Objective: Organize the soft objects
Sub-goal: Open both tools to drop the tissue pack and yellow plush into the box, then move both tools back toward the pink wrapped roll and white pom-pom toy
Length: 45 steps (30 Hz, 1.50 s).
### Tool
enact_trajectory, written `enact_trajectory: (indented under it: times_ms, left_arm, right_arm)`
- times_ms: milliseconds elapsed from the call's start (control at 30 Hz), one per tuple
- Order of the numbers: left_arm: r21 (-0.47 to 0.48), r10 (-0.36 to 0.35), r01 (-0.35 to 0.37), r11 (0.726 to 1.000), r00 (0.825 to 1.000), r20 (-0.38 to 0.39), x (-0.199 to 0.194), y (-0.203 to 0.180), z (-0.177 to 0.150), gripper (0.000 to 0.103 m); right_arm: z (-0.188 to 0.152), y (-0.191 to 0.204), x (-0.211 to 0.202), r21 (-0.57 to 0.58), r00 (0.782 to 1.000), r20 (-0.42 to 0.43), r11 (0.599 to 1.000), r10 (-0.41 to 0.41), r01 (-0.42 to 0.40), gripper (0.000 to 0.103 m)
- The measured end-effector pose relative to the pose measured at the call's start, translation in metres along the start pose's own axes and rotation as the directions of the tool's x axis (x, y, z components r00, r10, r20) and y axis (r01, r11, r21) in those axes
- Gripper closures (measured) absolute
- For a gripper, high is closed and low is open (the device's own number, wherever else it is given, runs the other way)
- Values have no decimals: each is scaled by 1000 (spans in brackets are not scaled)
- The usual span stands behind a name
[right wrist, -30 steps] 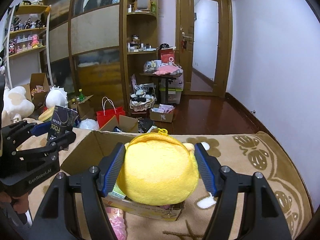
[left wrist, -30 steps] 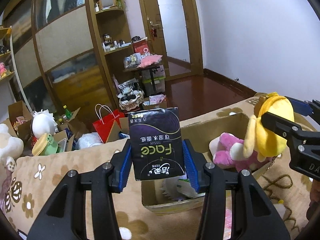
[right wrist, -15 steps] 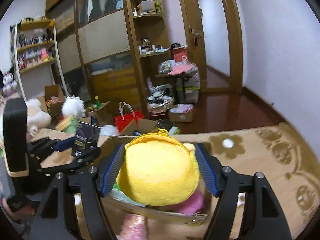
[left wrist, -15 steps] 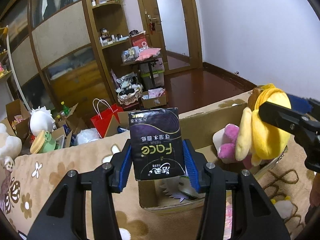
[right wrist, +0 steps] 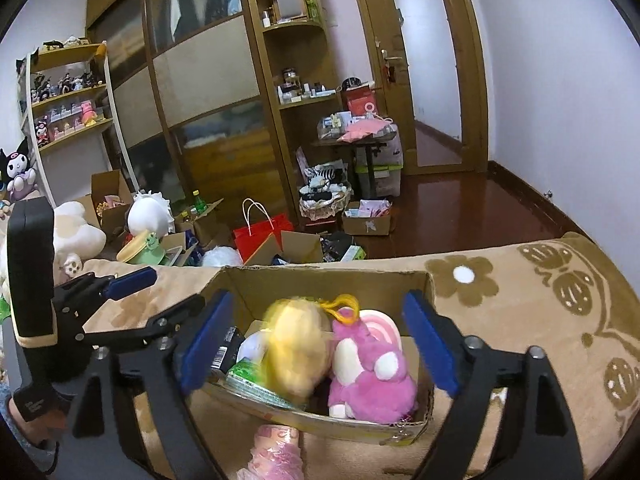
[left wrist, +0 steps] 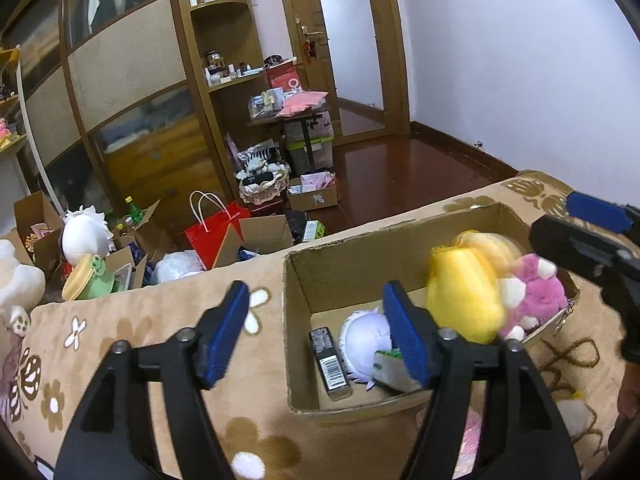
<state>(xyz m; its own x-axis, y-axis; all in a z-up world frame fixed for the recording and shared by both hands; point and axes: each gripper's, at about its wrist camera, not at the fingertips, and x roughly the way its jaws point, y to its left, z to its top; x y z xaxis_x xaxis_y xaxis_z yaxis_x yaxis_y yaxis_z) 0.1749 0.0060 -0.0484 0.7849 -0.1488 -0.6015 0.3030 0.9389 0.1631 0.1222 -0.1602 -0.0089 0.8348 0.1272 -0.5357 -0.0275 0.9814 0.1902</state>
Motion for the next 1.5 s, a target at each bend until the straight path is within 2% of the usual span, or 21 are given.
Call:
enact_trajectory:
  times_ms: [100,267,467,633,1000,1133,1500]
  left_arm:
    - [7,4,-4,1000,1000,-17,-1,0,-1,28]
    - [-2,3,-3,1000,1000,-16,-12,2,0,11]
    - [57,2,-2,998,1000,11,-33,-7,-3,5]
    - [55,-34,35,998,999,-21,-48,-8,-6,5]
    - [57,-12,13,998,1000,-22,-82,-5,-11,5]
    - [32,-32,34,999,999,-42,-89,-2,-13,5]
    - [-24,-74,72,997,991,-107,-98,-4,-23,5]
  right_arm:
    - [1,-1,-5,17,1000,5,1000,-16,16,0]
    - [5,-5,-20,31,998,31,998,-49,48,0]
    - [6,-9,-41,58,997,44,996,-67,64,0]
    - [6,-11,-59,65,995,50,995,-85,82,0]
    - [1,-3,-97,45,991,27,991,-128,127,0]
    - [-3,3,-109,34,990,20,989,-143,142,0]
    - [-31,-2,-121,142,986,-50,976,-161,166,0]
